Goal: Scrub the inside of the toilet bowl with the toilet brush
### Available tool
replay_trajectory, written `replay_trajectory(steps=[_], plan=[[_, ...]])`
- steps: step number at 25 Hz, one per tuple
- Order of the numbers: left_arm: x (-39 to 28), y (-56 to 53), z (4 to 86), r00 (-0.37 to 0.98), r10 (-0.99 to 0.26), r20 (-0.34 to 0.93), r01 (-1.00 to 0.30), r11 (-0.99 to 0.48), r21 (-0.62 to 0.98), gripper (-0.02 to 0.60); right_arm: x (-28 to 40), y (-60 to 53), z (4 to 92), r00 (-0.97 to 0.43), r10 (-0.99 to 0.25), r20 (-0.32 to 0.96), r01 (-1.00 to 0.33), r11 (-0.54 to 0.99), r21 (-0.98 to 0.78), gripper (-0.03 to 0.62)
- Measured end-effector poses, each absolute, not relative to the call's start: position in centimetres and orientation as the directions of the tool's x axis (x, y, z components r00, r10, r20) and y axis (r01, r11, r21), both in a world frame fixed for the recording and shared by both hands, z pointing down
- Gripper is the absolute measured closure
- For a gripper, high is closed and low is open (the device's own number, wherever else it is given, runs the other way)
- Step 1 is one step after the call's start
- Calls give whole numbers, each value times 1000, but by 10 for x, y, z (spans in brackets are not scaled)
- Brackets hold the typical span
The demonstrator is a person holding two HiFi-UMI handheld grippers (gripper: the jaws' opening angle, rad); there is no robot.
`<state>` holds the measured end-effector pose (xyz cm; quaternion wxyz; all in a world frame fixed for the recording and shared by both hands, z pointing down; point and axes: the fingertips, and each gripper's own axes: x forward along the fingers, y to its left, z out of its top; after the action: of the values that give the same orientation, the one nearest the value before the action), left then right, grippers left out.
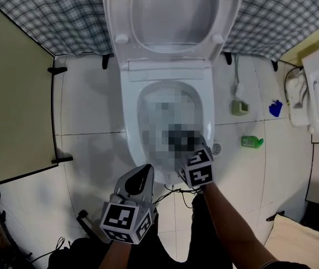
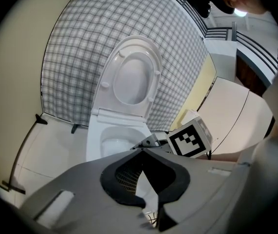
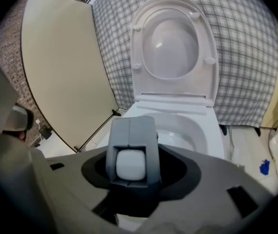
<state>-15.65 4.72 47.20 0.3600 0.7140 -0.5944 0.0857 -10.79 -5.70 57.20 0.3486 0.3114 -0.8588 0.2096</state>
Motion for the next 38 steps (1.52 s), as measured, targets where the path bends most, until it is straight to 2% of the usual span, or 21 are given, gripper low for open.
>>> replay_trajectory(steps=[8, 16, 22, 30, 38], plan=[[-153, 41, 473, 288, -788, 545, -909, -45, 414, 595, -84, -82, 623, -474, -411, 779, -770, 622, -140, 359], [-145, 44, 480, 329, -759, 562, -909, -95, 405, 595, -46, -63, 556, -499, -413, 761, -772, 611, -175, 365], [-135, 42, 482, 353, -752, 557, -900, -111, 421, 595, -9, -41, 517, -364, -436, 823, -820, 570, -60, 365], [-140, 49, 479, 341, -758, 556, -902, -99, 419, 595, -1, -47, 552, -239, -439, 866, -894, 447, -20, 368], [-147, 55, 483, 332, -761, 558, -901, -79, 427, 595, -4, -41, 541, -286, -393, 874, -889, 450, -88, 370]])
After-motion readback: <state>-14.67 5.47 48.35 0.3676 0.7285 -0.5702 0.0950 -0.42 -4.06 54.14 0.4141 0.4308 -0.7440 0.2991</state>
